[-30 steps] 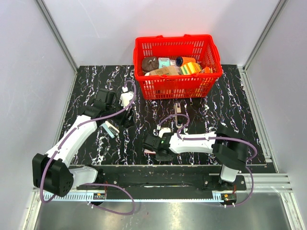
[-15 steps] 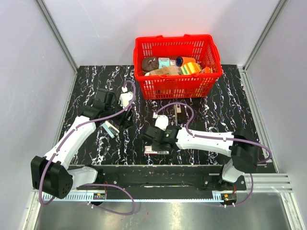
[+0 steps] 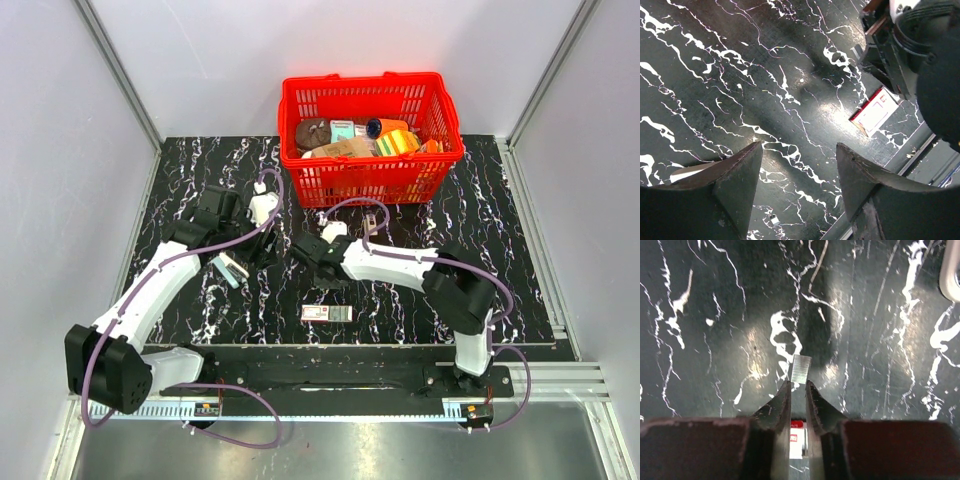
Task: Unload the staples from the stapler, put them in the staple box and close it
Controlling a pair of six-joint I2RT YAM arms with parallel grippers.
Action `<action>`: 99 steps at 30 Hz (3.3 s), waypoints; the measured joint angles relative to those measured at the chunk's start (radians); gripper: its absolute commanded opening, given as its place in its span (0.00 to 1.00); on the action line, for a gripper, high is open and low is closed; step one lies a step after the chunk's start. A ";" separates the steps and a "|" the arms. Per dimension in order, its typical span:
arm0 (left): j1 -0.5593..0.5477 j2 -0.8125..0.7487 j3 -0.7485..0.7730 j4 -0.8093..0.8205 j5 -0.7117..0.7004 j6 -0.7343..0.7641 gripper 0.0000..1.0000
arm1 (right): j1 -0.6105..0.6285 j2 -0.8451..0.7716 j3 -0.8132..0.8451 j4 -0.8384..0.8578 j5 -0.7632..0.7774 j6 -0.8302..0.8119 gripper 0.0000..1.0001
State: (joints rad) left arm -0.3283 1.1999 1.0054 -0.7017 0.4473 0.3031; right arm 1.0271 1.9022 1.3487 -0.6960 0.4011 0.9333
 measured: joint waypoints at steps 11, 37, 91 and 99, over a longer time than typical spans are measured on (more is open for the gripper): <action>0.000 0.051 0.000 0.008 -0.021 0.004 0.65 | -0.028 0.054 0.018 0.085 -0.051 -0.022 0.55; -0.286 0.532 0.167 0.109 -0.120 -0.386 0.63 | -0.036 -0.866 -0.822 0.556 0.037 0.083 0.57; -0.483 0.639 0.206 0.194 -0.460 -0.432 0.41 | -0.036 -0.970 -0.910 0.669 0.051 0.095 0.53; -0.485 0.628 0.199 0.196 -0.459 -0.431 0.41 | -0.036 -0.953 -0.910 0.669 0.051 0.095 0.53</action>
State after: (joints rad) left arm -0.8131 1.8278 1.2041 -0.5056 -0.0116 -0.1284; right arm 0.9909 0.9497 0.4389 -0.0273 0.4519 1.0286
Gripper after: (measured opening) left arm 0.409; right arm 0.533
